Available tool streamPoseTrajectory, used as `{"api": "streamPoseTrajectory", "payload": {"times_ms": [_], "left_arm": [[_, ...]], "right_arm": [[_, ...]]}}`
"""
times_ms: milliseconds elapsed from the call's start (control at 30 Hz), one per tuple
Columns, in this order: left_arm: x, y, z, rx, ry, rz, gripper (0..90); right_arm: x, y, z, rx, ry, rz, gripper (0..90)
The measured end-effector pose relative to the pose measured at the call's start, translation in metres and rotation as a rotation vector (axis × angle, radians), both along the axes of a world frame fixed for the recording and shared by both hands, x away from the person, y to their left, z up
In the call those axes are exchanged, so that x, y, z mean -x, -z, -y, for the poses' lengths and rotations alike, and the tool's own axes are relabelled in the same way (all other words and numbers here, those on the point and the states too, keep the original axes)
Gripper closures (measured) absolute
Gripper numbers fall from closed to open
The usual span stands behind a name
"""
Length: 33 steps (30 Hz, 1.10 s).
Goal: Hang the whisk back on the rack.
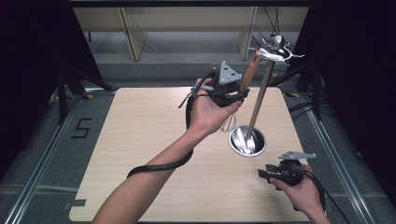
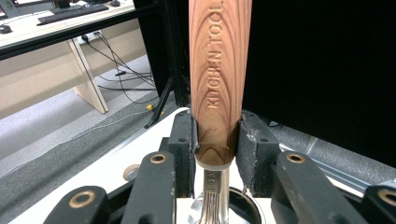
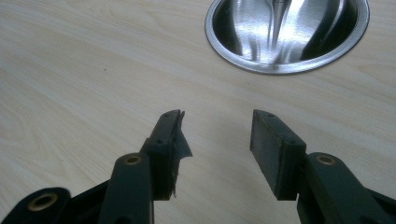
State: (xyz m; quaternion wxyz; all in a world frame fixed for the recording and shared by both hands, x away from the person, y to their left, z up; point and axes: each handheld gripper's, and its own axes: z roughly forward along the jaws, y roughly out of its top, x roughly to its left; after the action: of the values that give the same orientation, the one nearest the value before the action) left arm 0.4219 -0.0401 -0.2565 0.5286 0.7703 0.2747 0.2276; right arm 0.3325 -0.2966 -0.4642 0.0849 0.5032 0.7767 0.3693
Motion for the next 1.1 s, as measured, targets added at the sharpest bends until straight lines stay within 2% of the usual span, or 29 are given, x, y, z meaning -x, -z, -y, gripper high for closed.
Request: {"api": "streamPoseTrajectory", "payload": {"times_ms": [167, 233, 400, 1100], "left_arm": [[-0.002, -0.001, 0.004, -0.005, 0.001, -0.003, 68.5], [-0.002, -0.001, 0.004, -0.009, -0.002, -0.004, 68.5], [-0.004, 0.001, 0.008, -0.016, -0.005, -0.009, 68.5], [-0.013, 0.006, 0.019, -0.019, -0.007, -0.025, 68.1]], "right_arm": [[0.0, 0.0, 0.0, 0.0, 0.0, 0.0, 54.0], [0.001, 0.0, 0.0, -0.004, 0.006, -0.014, 53.9], [0.0, 0.0, 0.0, -0.006, 0.0, -0.003, 54.0], [0.001, -0.001, 0.0, -0.004, 0.003, -0.013, 53.9]]}}
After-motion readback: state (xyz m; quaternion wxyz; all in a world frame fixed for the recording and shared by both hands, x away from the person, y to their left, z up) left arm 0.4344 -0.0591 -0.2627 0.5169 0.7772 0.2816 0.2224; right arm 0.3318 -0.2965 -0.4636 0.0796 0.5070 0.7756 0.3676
